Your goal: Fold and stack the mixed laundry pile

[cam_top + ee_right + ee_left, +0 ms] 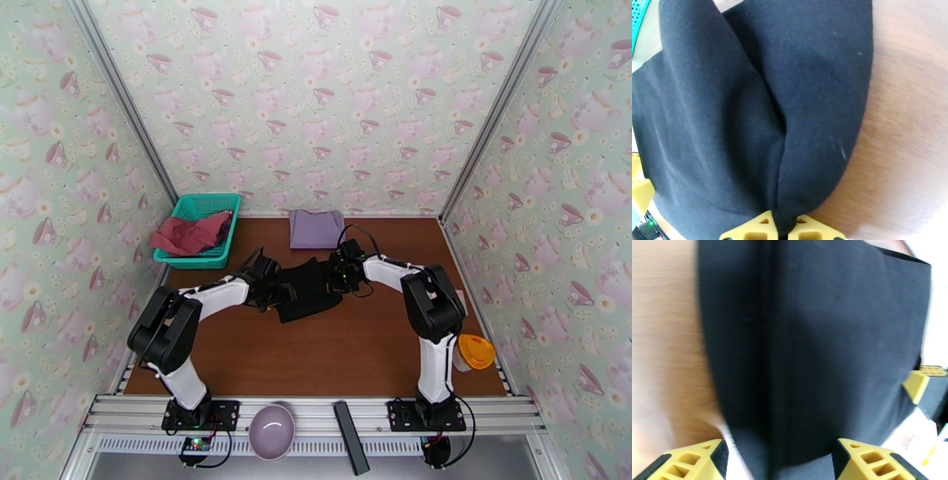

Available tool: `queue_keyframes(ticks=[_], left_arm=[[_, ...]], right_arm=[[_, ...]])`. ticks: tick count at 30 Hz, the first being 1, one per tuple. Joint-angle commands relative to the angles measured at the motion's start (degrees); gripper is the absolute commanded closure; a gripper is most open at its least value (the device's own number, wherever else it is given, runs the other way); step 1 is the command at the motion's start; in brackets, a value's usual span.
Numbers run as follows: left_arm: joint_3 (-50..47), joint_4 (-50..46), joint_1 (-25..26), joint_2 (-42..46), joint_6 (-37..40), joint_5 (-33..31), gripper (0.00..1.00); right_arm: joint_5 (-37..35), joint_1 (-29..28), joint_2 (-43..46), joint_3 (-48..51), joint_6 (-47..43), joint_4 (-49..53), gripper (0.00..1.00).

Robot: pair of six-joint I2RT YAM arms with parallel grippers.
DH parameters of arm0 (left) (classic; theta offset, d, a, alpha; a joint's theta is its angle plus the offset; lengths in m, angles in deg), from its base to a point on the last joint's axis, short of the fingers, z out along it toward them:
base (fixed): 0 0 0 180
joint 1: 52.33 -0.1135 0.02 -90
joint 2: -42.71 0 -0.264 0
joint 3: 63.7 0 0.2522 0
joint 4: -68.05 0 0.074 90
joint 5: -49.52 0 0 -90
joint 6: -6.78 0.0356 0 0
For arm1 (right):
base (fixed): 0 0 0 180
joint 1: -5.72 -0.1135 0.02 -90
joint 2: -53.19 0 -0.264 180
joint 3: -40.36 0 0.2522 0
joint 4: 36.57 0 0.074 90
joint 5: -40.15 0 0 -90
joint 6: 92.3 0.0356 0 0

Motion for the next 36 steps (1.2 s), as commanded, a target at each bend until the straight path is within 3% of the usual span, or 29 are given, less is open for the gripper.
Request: queue_keyframes(ticks=[1,11,15,19,36], left_arm=[[2.07,-6.40,0.06,-1.47,2.80,-4.30,0.26],[8.53,-2.77,2.07,-11.44,3.81,-2.49,0.34],[10.44,-2.74,2.79,-14.30,4.00,-2.18,0.43],[10.09,-0.89,2.75,-15.36,3.52,-1.46,0.58],[11.18,6.35,3.64,-20.14,2.07,5.61,0.68]], right_arm=[[0.70,-0.95,-0.19,1.58,0.57,2.13,1.00],[0.75,-0.99,-0.01,1.91,0.73,2.05,1.00],[0.91,-0.98,0.32,2.18,0.80,2.01,1.00],[1.00,-1.00,0.61,2.50,0.78,2.02,1.00],[0.25,-4.55,1.47,2.22,3.42,1.88,1.00]])
